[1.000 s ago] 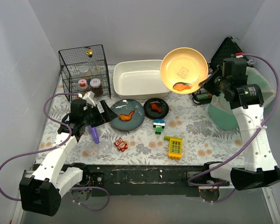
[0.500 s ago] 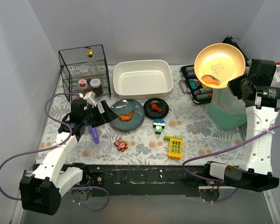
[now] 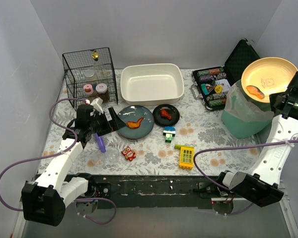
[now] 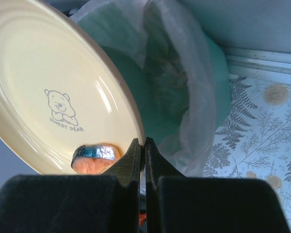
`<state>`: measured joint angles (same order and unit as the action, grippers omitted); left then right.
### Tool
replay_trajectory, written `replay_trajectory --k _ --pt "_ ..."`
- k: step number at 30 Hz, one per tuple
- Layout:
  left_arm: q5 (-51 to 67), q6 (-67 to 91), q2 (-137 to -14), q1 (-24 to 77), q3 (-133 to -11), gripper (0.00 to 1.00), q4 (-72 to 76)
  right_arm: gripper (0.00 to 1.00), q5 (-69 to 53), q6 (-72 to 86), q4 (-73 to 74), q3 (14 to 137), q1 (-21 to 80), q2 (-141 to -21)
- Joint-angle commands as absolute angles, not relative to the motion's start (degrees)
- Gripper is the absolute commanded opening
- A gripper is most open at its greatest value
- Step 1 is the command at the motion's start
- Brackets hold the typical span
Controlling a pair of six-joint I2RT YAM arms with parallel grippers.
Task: Clear the kitchen counter
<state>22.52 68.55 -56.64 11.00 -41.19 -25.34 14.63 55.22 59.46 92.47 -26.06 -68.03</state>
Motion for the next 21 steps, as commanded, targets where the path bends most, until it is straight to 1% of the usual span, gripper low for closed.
replay_trajectory --k 1,10,17,21 --pt "23.64 67.24 -56.86 11.25 -43.59 0.98 -26.37 0.01 16.60 53.71 54.32 91.32 -29.71 -66.53" --pt "23.47 66.62 -58.09 11.25 -44.47 0.98 -26.98 0.01 31.01 46.33 47.99 90.18 -29.79 -66.44" --pt "23.99 66.71 -58.98 11.25 -45.35 0.98 -27.16 0.01 34.10 38.60 40.53 86.49 -29.62 -66.88" --pt "24.08 67.23 -58.54 11.25 -45.44 0.98 -27.16 0.01 37.43 32.63 35.52 84.65 -26.82 -66.62"
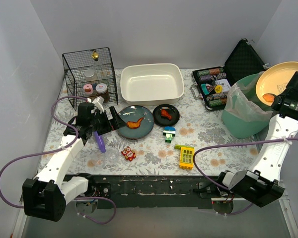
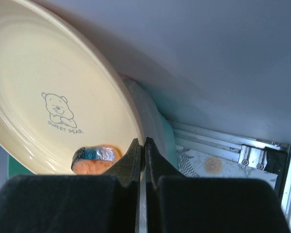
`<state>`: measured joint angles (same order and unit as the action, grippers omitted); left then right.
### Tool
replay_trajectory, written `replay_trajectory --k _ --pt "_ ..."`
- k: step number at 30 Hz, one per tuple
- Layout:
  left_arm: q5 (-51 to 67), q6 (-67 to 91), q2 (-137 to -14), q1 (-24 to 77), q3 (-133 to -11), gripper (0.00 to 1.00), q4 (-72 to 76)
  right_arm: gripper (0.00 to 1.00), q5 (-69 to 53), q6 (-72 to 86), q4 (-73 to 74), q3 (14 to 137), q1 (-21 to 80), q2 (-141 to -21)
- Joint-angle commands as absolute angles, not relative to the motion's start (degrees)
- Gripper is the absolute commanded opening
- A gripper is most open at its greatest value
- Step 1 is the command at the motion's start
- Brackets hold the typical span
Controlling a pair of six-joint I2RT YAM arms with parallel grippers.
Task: Clear the kitchen counter
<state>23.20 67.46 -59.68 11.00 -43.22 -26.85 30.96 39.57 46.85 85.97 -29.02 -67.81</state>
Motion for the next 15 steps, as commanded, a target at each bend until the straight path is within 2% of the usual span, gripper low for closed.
replay_trajectory --k 1,7,15 --pt "24.17 67.32 -58.36 11.25 -45.35 0.98 -27.16 0.01 38.92 29.48 32.46 83.25 -25.68 -66.01" --pt "24.35 68.03 -58.01 11.25 -44.21 0.98 -26.98 0.01 44.38 15.05 12.24 71.29 -18.02 -59.07" --pt "24.43 68.12 -57.92 11.25 -44.56 0.98 -26.81 0.01 47.37 0.54 -1.47 67.24 -13.71 -57.13"
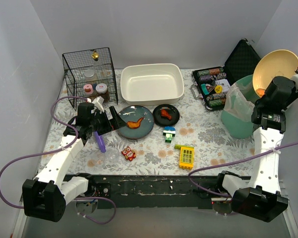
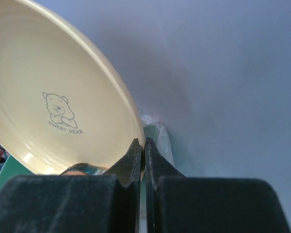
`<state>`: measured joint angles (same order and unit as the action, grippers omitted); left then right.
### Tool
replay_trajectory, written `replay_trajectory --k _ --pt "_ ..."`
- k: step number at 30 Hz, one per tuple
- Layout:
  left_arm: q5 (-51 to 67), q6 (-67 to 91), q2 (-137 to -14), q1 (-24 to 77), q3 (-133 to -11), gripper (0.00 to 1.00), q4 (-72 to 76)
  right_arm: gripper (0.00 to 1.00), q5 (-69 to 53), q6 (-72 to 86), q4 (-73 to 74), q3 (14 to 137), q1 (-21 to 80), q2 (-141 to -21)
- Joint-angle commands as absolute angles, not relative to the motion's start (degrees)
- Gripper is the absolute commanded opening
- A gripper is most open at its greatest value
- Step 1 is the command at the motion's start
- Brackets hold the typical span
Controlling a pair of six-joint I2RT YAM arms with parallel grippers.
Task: Clear the kitchen counter
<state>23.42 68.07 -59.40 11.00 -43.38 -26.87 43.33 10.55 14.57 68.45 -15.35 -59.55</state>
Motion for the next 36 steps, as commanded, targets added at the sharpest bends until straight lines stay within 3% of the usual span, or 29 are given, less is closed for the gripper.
replay_trajectory --k 1,23,26,29,36 --pt "24.43 68.12 -57.92 11.25 -44.56 0.98 -26.81 0.01 47.37 -1.47 -3.32 66.71 -13.45 -56.78" --pt "24.52 68.64 -58.71 11.25 -44.38 0.98 -26.46 0.01 50.62 -41.22 -33.74 54.41 -4.57 -54.58" --pt "24.52 68.82 -58.71 11.16 -44.21 0.98 -26.28 0.01 53.16 -35.80 -31.74 55.71 -4.48 -54.05" --pt "24.43 68.82 -58.54 11.25 -44.21 0.98 -26.28 0.01 52.48 -21.76 -20.70 61.33 -4.48 -53.70" --pt "23.91 68.91 -57.83 11.25 -44.03 0.98 -26.63 0.01 31.34 11.47 2.86 74.07 -4.48 -54.49"
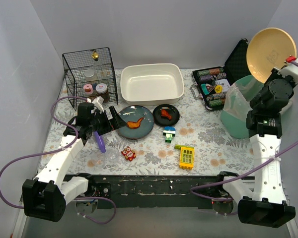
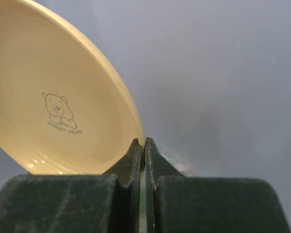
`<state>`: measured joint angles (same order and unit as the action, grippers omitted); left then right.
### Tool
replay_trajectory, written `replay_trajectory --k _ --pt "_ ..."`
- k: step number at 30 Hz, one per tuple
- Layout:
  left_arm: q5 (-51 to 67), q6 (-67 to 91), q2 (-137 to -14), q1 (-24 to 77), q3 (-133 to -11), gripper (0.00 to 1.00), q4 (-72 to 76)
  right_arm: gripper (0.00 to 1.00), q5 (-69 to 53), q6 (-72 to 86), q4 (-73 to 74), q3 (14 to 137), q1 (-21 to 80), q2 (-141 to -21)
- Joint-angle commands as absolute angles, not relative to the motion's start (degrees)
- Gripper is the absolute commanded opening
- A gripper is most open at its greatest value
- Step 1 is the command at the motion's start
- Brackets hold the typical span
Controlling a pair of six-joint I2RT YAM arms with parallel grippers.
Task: Clear the kitchen counter
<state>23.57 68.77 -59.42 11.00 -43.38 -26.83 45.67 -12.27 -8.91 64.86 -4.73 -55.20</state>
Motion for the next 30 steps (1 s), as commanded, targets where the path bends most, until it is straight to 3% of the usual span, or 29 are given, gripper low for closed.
replay_trajectory --k 1,6,9,20,30 --pt "23.82 69.08 -57.83 11.25 -44.03 0.98 -26.63 0.01 27.46 16.12 5.86 76.18 -4.40 -55.54" --pt "23.82 69.61 -57.66 11.25 -44.03 0.98 -26.46 0.01 6.62 32.76 10.64 79.19 -3.96 -60.20" --pt "23.56 69.78 -57.22 11.25 -44.03 0.98 -26.54 0.01 2.90 36.65 9.85 78.05 -0.19 -63.01" --pt "23.12 70.66 -56.25 11.25 -43.33 0.98 -26.63 0.01 15.97 35.25 10.97 83.83 22.31 -82.24" --pt "23.03 72.07 -53.71 11.25 -42.71 0.98 -26.72 0.01 19.86 40.52 17.30 103.76 24.43 -107.47"
